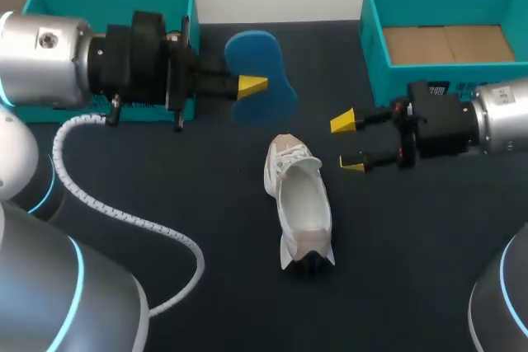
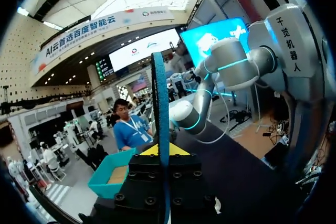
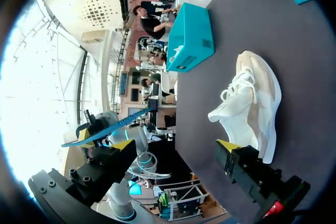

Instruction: Take the shoe out of the shoebox, open the shoe tongue, remove and reinsert the insole, then place the shoe into the shoebox

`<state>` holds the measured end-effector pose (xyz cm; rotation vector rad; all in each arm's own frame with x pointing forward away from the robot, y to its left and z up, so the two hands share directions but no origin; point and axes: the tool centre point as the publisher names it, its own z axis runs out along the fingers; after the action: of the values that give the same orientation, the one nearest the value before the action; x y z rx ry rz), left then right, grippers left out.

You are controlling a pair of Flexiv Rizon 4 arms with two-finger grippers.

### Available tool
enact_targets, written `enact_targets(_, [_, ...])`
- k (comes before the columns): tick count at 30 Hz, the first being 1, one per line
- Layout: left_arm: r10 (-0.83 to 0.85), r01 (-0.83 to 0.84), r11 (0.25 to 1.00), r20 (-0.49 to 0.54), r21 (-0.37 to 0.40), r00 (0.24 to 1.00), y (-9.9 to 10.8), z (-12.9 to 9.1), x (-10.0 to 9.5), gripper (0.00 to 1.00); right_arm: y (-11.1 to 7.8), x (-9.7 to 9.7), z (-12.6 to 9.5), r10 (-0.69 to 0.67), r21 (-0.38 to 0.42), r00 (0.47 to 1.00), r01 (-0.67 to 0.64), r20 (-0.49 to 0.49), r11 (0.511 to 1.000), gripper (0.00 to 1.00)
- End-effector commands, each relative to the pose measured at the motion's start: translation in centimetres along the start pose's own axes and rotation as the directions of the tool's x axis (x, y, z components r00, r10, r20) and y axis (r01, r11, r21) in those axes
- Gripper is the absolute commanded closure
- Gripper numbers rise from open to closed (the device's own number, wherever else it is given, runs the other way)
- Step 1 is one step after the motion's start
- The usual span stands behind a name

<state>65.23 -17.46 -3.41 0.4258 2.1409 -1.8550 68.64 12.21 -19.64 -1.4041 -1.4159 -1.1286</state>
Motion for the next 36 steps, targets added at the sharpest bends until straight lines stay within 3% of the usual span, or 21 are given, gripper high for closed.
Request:
enact_targets(1, [0.514, -0.522, 0.853, 0.177, -0.007, 0.839, 3.1, -0.3, 2.1, 1.0, 0.0, 0.0, 0.1, 0.0, -0.002, 1.0, 0.0, 0.0, 1.0, 0.0])
enact_targets(3, [0.636, -0.642, 0.765, 0.212, -0.046, 0.742, 4.3, -0.2, 1.9, 1.0, 0.0, 0.0, 0.1, 0.0, -0.002, 1.0, 0.0, 0.0, 1.0, 0.0])
enact_targets(5, [0.662, -0.672, 0.739, 0.25, -0.055, 0.707, 4.3, -0.3, 1.4, 1.0, 0.0, 0.0, 0.1, 0.0, -0.002, 1.0, 0.0, 0.0, 1.0, 0.0])
enact_targets(10, [0.84, -0.851, 0.51, 0.283, -0.124, 0.462, 4.6, -0.6, 0.6, 1.0, 0.0, 0.0, 0.1, 0.0, -0.002, 1.0, 0.0, 0.0, 1.0, 0.0])
enact_targets(20, [0.943, -0.942, 0.281, 0.237, -0.185, 0.234, 6.3, -1.5, -0.1, 1.0, 0.0, 0.0, 0.1, 0.0, -0.002, 1.0, 0.0, 0.0, 1.0, 0.0])
enact_targets(36, [0.937, -0.925, 0.32, 0.215, -0.206, 0.276, 7.4, -1.0, 0.0, 1.0, 0.0, 0.0, 0.1, 0.0, -0.002, 1.0, 0.0, 0.0, 1.0, 0.0])
